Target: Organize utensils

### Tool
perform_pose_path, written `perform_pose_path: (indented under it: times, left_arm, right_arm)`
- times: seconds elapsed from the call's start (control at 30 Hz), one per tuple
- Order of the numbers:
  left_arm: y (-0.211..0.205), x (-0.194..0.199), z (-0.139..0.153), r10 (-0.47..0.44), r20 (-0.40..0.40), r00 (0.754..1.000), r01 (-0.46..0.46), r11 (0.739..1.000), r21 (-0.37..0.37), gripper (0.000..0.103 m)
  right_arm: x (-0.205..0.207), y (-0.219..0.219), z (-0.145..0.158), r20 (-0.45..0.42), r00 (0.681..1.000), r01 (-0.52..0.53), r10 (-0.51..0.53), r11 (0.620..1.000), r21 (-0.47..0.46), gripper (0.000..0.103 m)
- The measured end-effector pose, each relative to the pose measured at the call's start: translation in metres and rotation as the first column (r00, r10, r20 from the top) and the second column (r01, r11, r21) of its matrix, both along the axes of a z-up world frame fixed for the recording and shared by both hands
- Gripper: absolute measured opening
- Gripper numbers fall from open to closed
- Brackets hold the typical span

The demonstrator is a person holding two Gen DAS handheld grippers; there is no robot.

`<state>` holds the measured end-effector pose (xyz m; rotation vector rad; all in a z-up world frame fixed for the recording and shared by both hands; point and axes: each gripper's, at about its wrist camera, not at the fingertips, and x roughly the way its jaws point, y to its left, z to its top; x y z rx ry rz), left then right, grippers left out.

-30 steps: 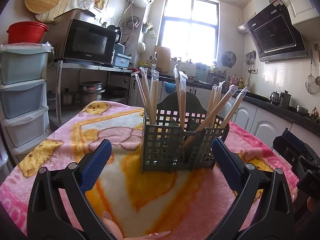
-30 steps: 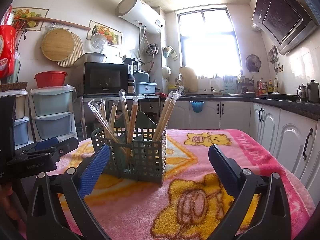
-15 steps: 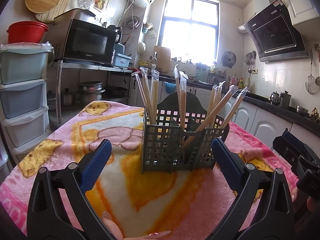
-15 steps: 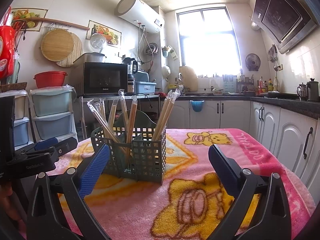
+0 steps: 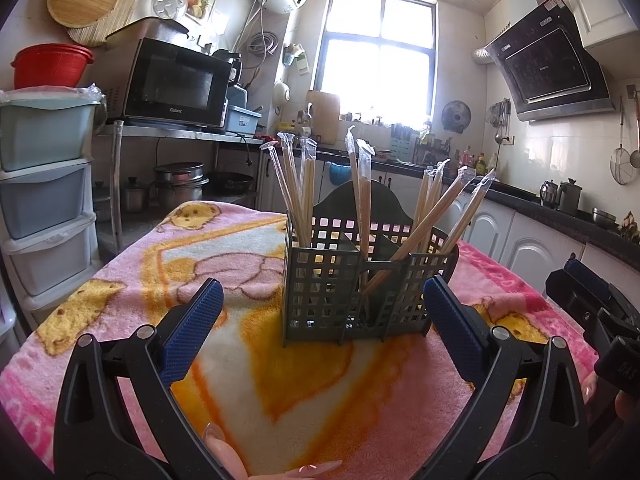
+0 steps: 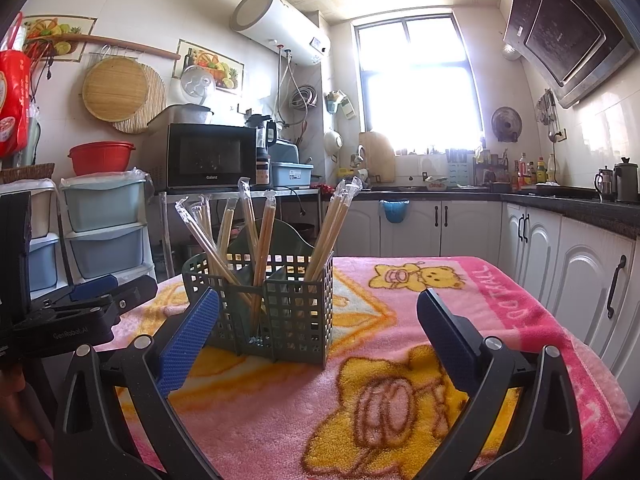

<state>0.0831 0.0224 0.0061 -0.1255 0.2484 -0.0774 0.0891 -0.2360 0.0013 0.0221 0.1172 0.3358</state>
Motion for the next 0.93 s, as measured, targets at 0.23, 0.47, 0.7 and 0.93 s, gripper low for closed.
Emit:
perform_pose_path:
  times: [0.23, 0.47, 0.7, 0.93]
  left_arm:
    - [0.002, 0.004, -0.003, 0.0, -0.016, 1.0, 0.0, 1.0, -0.007, 0.093]
    - [0.009, 0.003, -0.002, 0.006, -0.021, 1.0, -0.007, 0.999, -0.038, 0.093]
    - [0.046, 0.012, 0.007, 0.05, -0.141, 0.989, -0.068, 0.99, -0.123, 0.093]
    - [0.123, 0.078, -0.023, 0.31, -0.408, 0.859, -0.32, 0.946, 0.046, 0.093]
  right_arm:
    - [0.004, -0.002, -0.002, -0.017, 1.0, 0.026, -0.026, 1.0, 0.001, 0.096]
    - [0.016, -0.017, -0.003, -0.096, 0.99, 0.108, -0.105, 0.994, 0.025, 0.096]
    - [0.05, -0.053, -0.004, -0.261, 0.934, 0.248, -0.242, 0.969, -0.012, 0.096]
    - [0.136, -0.104, -0.039, -0.551, 0.714, 0.378, -0.432, 0.9, -0.215, 0.096]
